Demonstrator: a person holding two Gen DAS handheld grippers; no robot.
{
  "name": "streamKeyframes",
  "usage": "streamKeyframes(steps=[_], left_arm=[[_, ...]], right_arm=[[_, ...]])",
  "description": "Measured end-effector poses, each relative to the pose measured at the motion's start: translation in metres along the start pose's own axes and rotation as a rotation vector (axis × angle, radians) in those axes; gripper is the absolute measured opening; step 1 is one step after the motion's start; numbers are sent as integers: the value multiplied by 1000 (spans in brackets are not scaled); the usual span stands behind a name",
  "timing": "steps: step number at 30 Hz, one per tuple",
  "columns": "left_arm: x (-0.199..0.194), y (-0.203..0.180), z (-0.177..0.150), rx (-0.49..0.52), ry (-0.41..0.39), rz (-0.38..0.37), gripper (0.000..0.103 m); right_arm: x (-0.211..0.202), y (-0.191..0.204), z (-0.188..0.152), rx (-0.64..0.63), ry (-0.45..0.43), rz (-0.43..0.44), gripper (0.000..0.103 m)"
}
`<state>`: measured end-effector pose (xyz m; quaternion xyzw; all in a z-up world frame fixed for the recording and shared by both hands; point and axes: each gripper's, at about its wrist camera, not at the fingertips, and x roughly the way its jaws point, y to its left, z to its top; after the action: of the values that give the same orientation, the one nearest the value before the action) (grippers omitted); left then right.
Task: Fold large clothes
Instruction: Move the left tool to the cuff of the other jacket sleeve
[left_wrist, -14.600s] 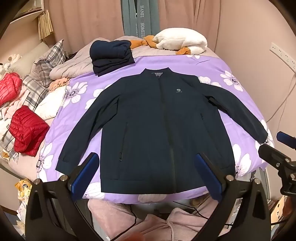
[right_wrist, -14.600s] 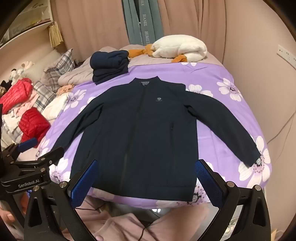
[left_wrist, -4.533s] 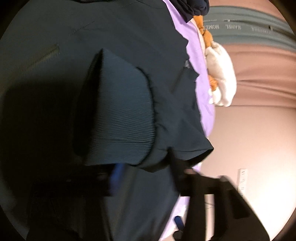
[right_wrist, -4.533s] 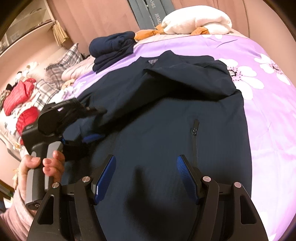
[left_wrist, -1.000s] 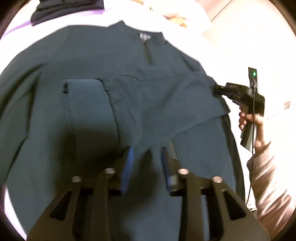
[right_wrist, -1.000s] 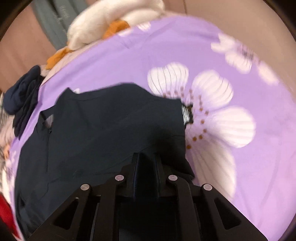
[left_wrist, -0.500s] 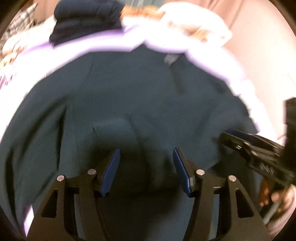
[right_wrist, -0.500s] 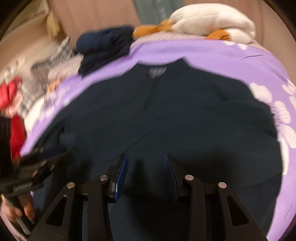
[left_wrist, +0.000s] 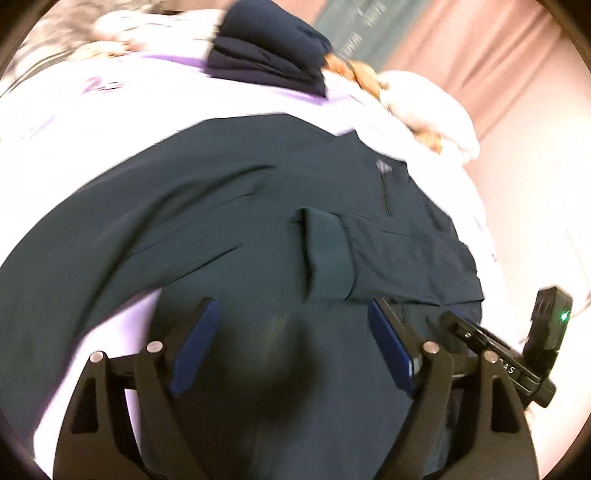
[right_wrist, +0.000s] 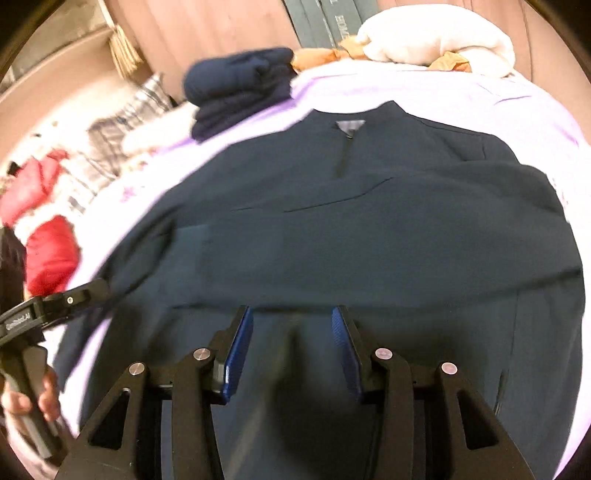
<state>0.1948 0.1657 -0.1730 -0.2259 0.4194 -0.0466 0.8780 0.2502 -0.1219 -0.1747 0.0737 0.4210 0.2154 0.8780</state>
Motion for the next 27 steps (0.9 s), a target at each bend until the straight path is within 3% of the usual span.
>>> streamKeyframes(steps=[3,8,10,14,22,27], left_arm=[[-43,29,-22,-70,-46,5,89],[-97,75,-61,-202,-133,50,95],[-110,92,-73,-278,-162,48,101],[-130,123,-94,-397,-192,32,101],[-141,156,-107,-413,-226,1,102],[-142,187,-103,-437,-247,-24,102]], right_arm=[[-17,7,-20,34,-36,16,53],[-30,14,-41,122,-24,131,55],[-35,22,-44,113,-20,144,57],[-45,41,-45,106,-31,175,64],[-43,82,-45,106,-20,270,68],[-30,112,-41,82,-2,285,68]])
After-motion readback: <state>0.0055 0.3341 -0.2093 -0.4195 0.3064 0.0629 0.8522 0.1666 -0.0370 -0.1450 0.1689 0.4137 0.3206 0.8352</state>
